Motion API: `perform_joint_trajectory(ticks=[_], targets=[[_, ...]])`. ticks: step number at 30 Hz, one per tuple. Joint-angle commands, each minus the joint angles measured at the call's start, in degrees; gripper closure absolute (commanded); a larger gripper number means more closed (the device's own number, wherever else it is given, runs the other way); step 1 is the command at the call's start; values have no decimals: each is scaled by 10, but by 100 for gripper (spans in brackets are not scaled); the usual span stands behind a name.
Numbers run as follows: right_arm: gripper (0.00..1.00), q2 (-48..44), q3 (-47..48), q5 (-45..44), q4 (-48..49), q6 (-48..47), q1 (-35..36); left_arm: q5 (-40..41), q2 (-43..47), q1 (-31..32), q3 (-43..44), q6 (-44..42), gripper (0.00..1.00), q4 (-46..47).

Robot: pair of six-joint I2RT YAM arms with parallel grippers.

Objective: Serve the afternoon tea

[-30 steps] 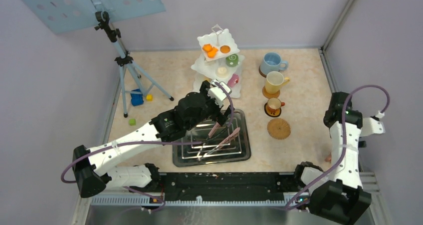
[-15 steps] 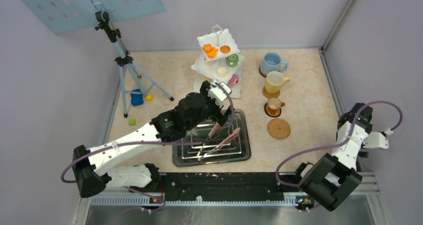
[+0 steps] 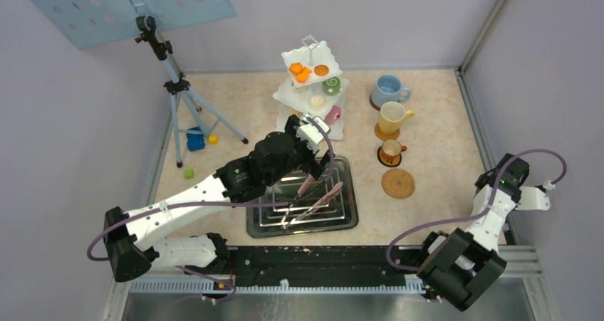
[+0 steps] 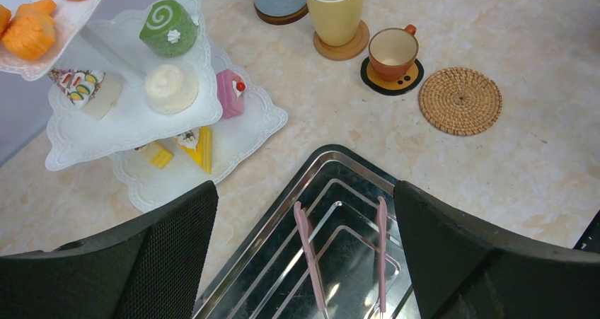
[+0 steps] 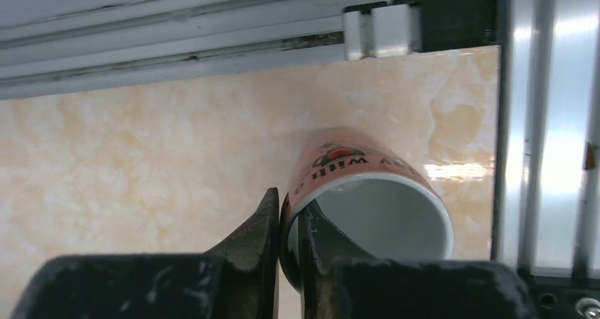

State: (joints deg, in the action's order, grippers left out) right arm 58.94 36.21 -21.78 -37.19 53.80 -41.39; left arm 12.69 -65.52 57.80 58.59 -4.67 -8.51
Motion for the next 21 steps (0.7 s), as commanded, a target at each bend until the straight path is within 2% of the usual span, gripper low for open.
perform_joint_trajectory(ticks=[1, 4, 7, 9, 12, 16, 21], targets=[[100, -87, -11, 69, 98, -94, 11, -2, 2, 2, -1, -1, 1, 27], [100, -109, 7, 124, 126, -184, 62, -5, -2, 3, 0, 1, 1, 27], [100, -96, 26, 250, 173, -301, 142, -9, -4, 2, 0, 3, 1, 27], [100, -67, 56, 307, 154, -413, 227, -11, -6, 3, 1, 4, 1, 27], [100, -18, 125, 380, 63, -563, 337, -13, -7, 3, 2, 6, 1, 27], [100, 5, 177, 362, -12, -644, 424, -14, -6, 3, 2, 7, 1, 26], [100, 18, 208, 359, -91, -755, 492, -13, -4, 3, 3, 7, 1, 25]])
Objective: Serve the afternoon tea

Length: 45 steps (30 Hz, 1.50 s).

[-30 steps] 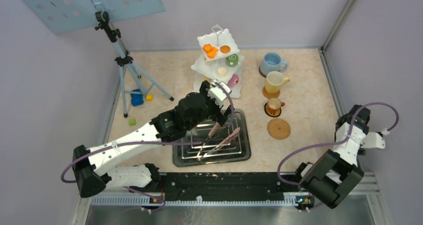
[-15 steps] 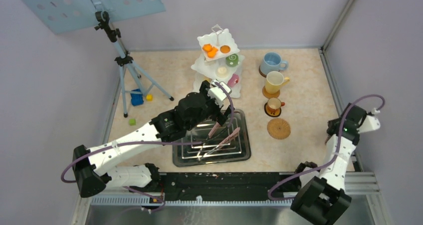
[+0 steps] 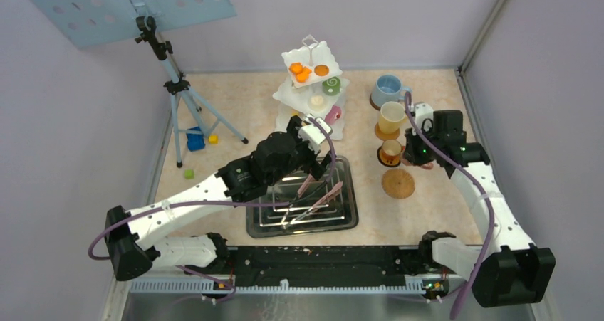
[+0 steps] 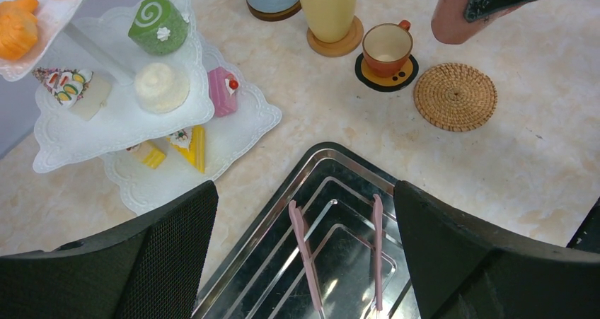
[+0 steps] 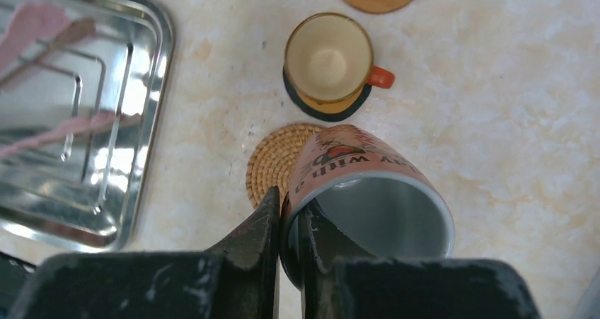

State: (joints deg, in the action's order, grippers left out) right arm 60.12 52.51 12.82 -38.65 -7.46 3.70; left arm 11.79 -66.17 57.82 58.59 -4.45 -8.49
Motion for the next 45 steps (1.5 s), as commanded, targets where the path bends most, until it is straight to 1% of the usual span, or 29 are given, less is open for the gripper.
perform_joint_trajectory(ticks=[1, 3, 6, 9, 13, 16, 19, 35, 43, 45], targets=[[100, 11, 47, 15, -90, -166, 54, -4, 3, 2, 2, 4, 1, 25], [100, 17, 47, 30, -108, -209, 74, -5, 3, 3, 2, 5, 1, 25], [100, 28, 43, 38, -130, -261, 85, -1, 3, 3, 2, 4, 1, 25], [100, 43, 32, 2, -139, -310, 103, 2, 3, 3, 1, 4, 1, 25], [100, 68, 26, -4, -137, -348, 111, 3, 3, 3, 1, 3, 1, 25], [100, 77, 15, 14, -121, -362, 122, 9, 3, 3, 1, 1, 1, 25], [100, 87, 5, 26, -106, -362, 123, 9, 6, 3, 0, 0, 1, 25], [100, 113, -28, -6, -66, -344, 134, 10, 17, 3, 0, -2, 1, 25], [100, 132, -32, -17, -64, -330, 145, 11, 17, 2, -1, -2, 1, 26], [95, 129, -32, -16, -62, -328, 146, 11, 15, 3, -1, -2, 1, 26]])
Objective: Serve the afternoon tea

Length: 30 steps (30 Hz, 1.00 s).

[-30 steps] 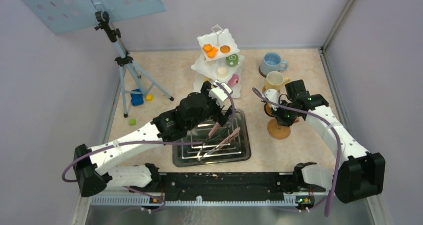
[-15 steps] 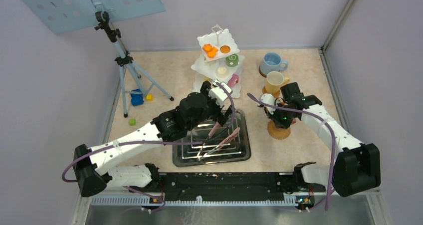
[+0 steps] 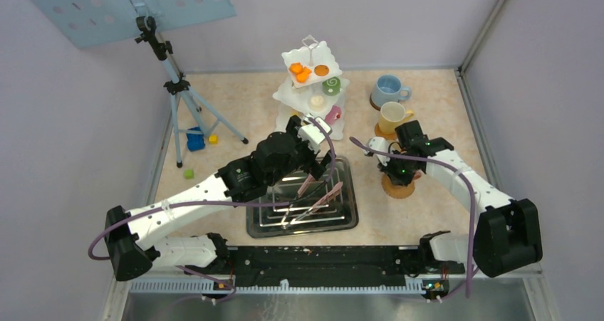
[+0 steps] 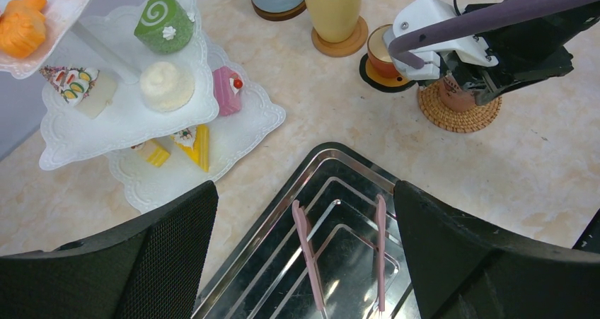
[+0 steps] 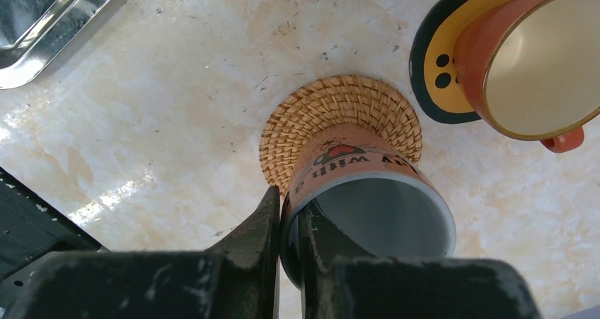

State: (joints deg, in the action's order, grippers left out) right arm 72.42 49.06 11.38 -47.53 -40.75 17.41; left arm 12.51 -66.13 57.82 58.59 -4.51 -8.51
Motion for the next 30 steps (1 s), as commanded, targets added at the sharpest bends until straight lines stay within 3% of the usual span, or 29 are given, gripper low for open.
perform_joint_trajectory(ticks=[1, 3, 4, 5, 6, 7, 16, 20, 25, 30], targets=[[92, 3, 4, -1, 26, 8, 8, 4, 14, 2, -1, -1, 1, 26], [77, -4, 7, 5, 24, 12, 8, 6, 13, 2, -2, -2, 1, 26], [62, -11, 9, 9, 22, 13, 8, 8, 13, 3, -2, -4, 1, 27], [33, -19, 10, 15, 20, 14, 8, 10, 14, 3, -4, -5, 1, 30], [10, -29, 12, 20, 18, 14, 8, 13, 15, 2, -5, -6, 1, 32], [7, -38, 13, 24, 16, 15, 8, 16, 16, 2, -7, -7, 1, 34], [5, -166, 65, 37, -38, 51, 8, 31, 32, 3, -22, -14, 1, 65], [5, -282, 62, -9, 82, 175, 8, 30, 60, 2, -28, -19, 1, 97], [4, -379, 54, -245, 251, 451, 8, 35, 91, 2, 10, -18, 1, 109], [4, -371, 153, -199, 221, 441, 8, 67, 107, 2, 75, -53, 1, 103]])
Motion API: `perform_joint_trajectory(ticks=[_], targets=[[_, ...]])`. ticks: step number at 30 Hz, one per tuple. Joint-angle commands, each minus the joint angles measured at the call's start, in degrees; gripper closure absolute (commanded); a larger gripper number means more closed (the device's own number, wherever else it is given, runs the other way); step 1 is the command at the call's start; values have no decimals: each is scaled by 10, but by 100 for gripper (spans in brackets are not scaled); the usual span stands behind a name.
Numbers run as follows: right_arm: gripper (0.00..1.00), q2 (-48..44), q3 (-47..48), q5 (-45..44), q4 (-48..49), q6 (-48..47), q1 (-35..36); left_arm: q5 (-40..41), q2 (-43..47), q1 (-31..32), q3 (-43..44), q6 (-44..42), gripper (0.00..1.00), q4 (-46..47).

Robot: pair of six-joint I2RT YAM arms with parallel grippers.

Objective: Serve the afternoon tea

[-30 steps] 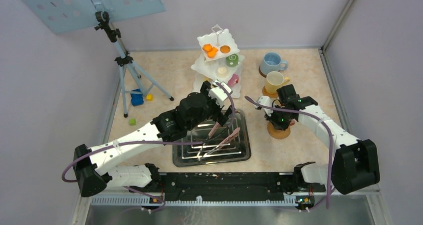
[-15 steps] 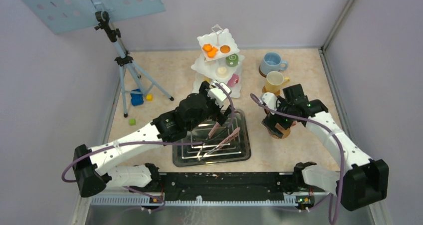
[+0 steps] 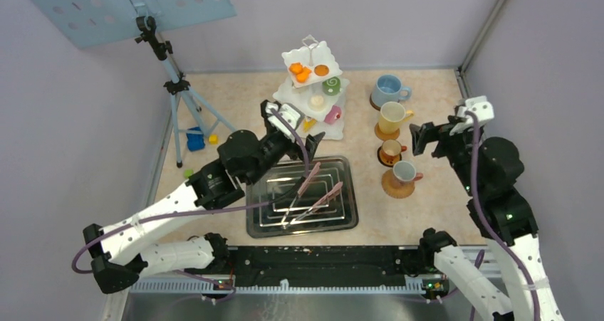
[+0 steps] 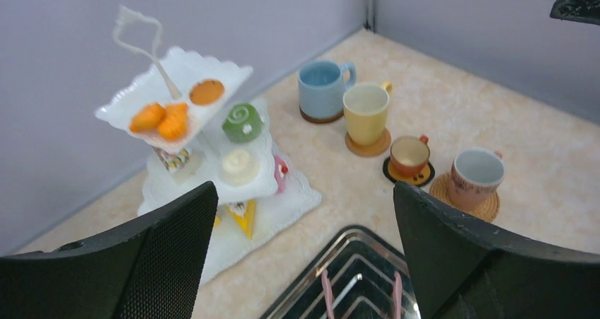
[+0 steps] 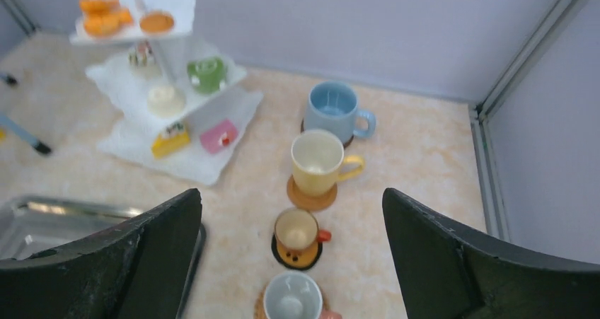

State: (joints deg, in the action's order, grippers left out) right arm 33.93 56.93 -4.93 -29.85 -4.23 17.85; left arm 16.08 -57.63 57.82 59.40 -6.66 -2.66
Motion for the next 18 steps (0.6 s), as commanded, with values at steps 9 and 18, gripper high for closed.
perform_joint_trajectory(ticks=[9, 18], targets=[[4, -60, 90, -139, 112, 116, 4, 115, 58, 1, 158, -73, 1, 52], [3, -134, 86, -141, 147, 100, 4, 145, 124, 2, 167, -79, 1, 104]])
